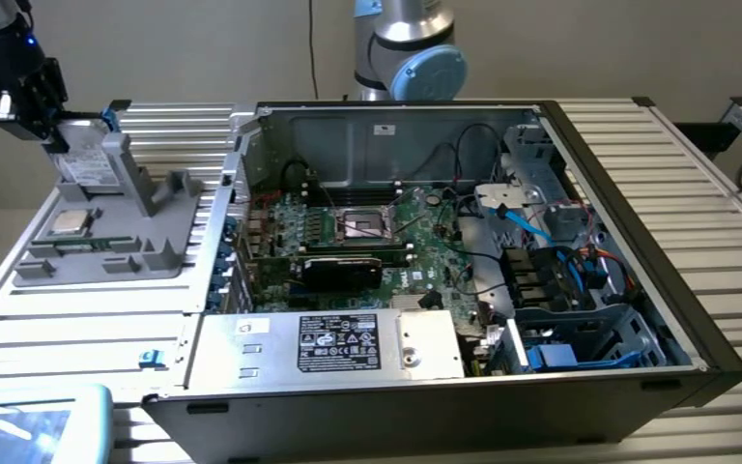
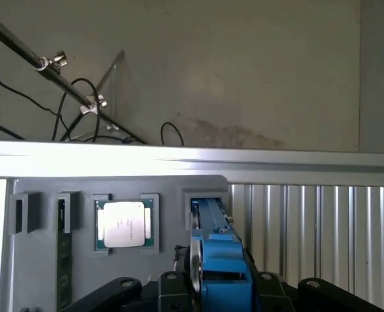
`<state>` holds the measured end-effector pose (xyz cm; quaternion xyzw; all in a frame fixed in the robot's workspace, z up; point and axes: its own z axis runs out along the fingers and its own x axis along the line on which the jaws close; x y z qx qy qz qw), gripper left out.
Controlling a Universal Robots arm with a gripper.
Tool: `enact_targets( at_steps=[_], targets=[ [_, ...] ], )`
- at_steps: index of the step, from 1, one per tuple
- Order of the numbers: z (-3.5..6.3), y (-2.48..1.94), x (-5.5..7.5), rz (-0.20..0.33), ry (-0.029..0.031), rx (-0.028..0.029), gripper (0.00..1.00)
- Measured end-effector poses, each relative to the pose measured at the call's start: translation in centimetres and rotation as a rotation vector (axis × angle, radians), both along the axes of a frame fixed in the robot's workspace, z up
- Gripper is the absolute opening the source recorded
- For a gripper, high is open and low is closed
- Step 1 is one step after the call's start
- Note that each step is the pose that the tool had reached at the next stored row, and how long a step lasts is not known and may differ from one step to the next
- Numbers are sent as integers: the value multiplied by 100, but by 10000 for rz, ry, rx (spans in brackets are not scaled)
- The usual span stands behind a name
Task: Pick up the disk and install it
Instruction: 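Pick up the disk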
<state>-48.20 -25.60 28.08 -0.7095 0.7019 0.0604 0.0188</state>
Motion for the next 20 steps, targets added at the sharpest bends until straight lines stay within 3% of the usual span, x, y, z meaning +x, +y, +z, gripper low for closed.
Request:
enact_targets(
  at_steps=[5,10,19,20],
  targets=[
    [0,0,0,0,1,-4,38],
    [0,6,0,0,0,-131,38],
    [0,15,0,0,-1,-146,38],
    [6,17,0,-3,-30,-149,38]
  ],
)
